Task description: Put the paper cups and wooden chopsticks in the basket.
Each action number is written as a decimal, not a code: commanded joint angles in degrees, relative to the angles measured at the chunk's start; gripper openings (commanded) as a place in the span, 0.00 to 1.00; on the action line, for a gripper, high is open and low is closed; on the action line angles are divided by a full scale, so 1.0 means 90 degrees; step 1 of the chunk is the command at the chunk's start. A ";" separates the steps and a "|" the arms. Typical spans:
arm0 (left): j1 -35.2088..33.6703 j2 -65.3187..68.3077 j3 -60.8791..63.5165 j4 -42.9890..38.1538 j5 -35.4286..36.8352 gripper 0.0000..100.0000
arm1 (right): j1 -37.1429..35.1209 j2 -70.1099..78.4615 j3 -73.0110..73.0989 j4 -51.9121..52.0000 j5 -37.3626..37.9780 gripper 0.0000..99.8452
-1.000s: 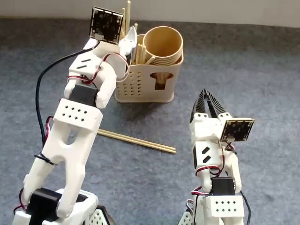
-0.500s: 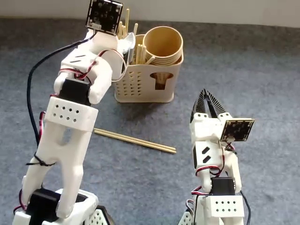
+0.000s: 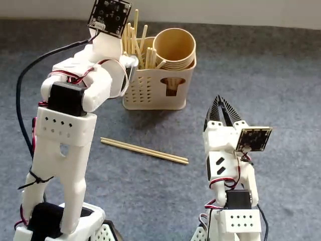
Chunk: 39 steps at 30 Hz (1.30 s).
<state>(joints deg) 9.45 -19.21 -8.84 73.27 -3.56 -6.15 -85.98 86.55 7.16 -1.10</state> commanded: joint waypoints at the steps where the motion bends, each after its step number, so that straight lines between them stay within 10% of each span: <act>1: 0.0425 -0.0093 -0.0513 0.0801 -0.0830 0.13 | -0.0034 -0.0083 -0.0063 -0.0054 0.0088 0.01; 22: 0.0806 -0.0073 0.1783 0.1768 -0.4444 0.13 | -0.0034 -0.0083 -0.0063 -0.0054 0.0088 0.01; 39: 0.0913 0.0005 0.4322 -0.0381 -0.4435 0.18 | -0.0034 -0.0063 -0.0063 -0.0054 0.0088 0.01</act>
<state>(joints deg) 16.04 -19.21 29.49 70.99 -43.21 -6.15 -85.98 86.55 7.16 -1.01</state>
